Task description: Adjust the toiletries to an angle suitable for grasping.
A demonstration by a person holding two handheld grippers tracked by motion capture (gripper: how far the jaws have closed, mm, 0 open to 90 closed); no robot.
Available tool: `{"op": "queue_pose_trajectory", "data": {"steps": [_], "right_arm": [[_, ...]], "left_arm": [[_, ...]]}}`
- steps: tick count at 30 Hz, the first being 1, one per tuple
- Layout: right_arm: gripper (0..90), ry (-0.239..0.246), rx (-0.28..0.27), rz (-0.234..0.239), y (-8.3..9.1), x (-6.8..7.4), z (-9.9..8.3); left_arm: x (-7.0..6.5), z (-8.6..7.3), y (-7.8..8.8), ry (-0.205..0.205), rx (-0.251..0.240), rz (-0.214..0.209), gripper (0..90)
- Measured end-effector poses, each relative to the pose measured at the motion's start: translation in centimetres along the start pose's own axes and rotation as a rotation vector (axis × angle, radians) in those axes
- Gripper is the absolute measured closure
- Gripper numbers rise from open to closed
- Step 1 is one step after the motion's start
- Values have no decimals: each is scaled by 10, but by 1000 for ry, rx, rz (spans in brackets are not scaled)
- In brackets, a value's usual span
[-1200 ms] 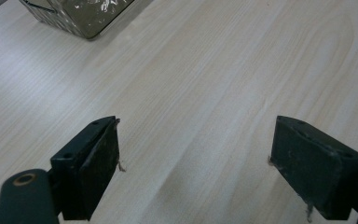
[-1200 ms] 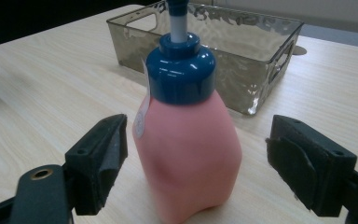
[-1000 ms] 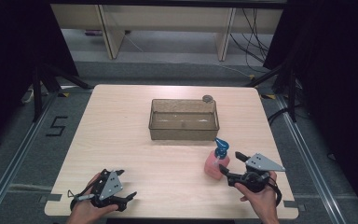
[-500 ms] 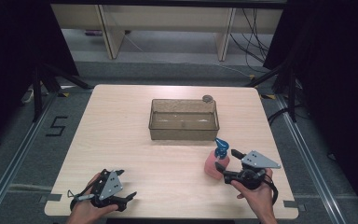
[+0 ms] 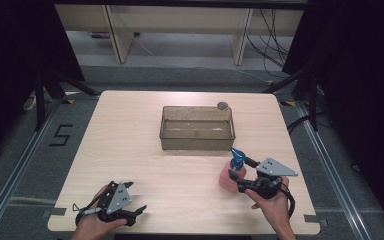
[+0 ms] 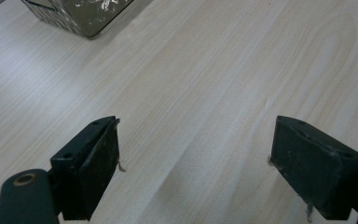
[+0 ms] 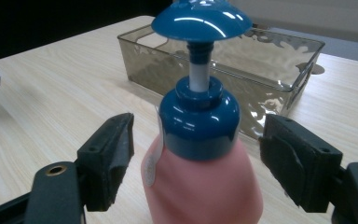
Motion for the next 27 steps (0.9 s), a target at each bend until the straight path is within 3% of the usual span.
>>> {"op": "queue_pose_trajectory", "data": {"steps": [3,5,6,9,12,14,16,17,18,20,23,25,26,27], "right_arm": [[292,-2,0,11,-2,-1,1],[306,-17,-15,7,-4,0,1],[315,7,-11,13,-5,-2,1],[319,-6,-10,-2,-6,0,0],[332,15,-5,11,-6,-2,1],[341,21,-11,11,-8,-2,2],[344,20,-16,15,-8,-2,2],[349,-10,-14,18,-9,0,1],[352,11,-12,15,-9,-1,2],[362,7,-12,19,-10,-1,2],[371,-8,-12,23,-11,0,2],[379,6,-9,34,-11,-2,3],[383,-18,-4,25,-11,0,2],[384,2,-28,31,-13,-2,3]], "left_arm": [[2,-1,-1,-13,5,17,150],[0,0,-1,4,-1,-4,150],[1,0,0,-6,-3,12,150],[0,1,1,1,-4,-4,150],[1,0,0,-13,3,-7,150],[1,0,0,-18,-2,13,150],[0,0,0,3,-3,-4,150],[0,0,0,3,-3,-3,150],[0,0,0,3,-4,-1,150],[0,0,-1,10,-8,1,150],[2,-1,0,-17,17,-7,150],[2,-1,-1,-2,0,3,150],[1,0,-1,8,-8,5,150],[1,0,-1,10,-6,6,150]]}}
Point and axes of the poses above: each handheld gripper's, and its own axes: y roughly backward along the jaws, z roughly out of its top, x roughly to its left, the point moved 5 cm from there along -y, roughly forward along the jaws, and after that the axes turned 9 degrees about -x, right-handed, at the moved point
